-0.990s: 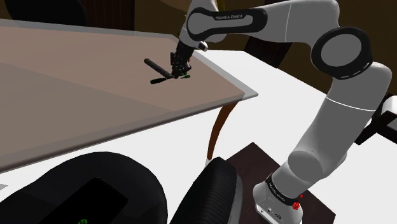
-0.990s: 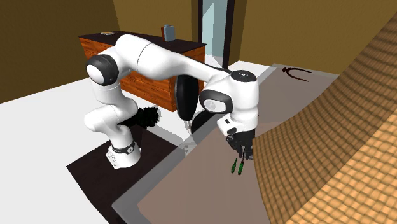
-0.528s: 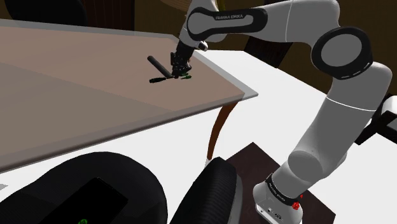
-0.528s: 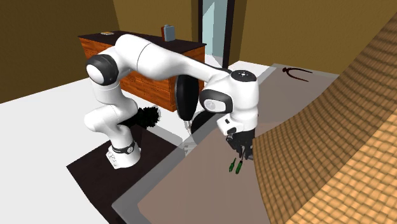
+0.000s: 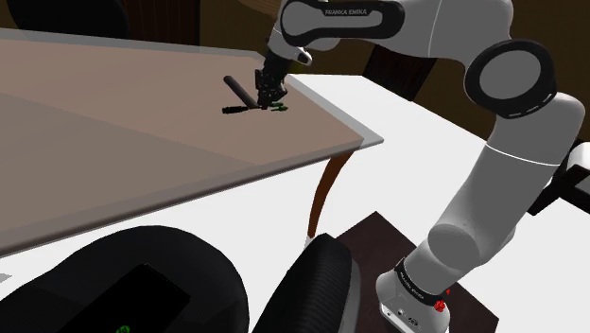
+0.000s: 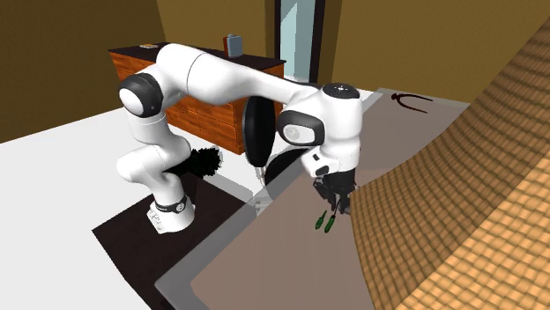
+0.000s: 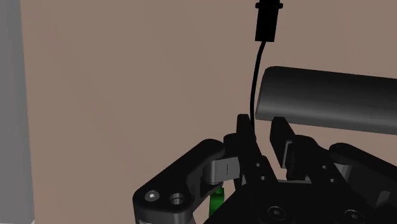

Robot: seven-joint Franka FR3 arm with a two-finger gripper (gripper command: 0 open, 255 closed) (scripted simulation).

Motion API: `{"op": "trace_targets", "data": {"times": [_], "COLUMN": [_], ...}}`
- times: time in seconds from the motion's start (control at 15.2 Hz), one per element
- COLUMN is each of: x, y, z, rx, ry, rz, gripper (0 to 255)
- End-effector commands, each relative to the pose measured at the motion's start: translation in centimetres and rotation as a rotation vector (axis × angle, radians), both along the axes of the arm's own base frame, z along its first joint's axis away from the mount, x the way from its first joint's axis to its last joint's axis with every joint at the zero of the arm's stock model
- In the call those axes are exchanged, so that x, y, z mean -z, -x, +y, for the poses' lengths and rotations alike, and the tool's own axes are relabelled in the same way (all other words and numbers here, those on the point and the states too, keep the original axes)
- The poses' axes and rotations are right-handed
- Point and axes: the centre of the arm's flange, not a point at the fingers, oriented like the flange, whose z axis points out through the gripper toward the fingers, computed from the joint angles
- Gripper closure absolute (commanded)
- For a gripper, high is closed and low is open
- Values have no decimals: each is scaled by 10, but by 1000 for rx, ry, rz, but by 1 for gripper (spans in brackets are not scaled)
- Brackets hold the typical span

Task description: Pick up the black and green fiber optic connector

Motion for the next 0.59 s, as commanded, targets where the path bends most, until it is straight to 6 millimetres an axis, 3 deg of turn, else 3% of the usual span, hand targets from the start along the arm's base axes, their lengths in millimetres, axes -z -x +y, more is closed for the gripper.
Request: {"op": "trace_targets", "data": {"times": [0.0,0.4,0.53], "x": [-12,-43,-44], "y": [-1,-1,-1], "z": [1,1,1], "rx": [0,0,0], "ry": [0,0,0], "rz": [0,0,0], "gripper": [255,255,255]}}
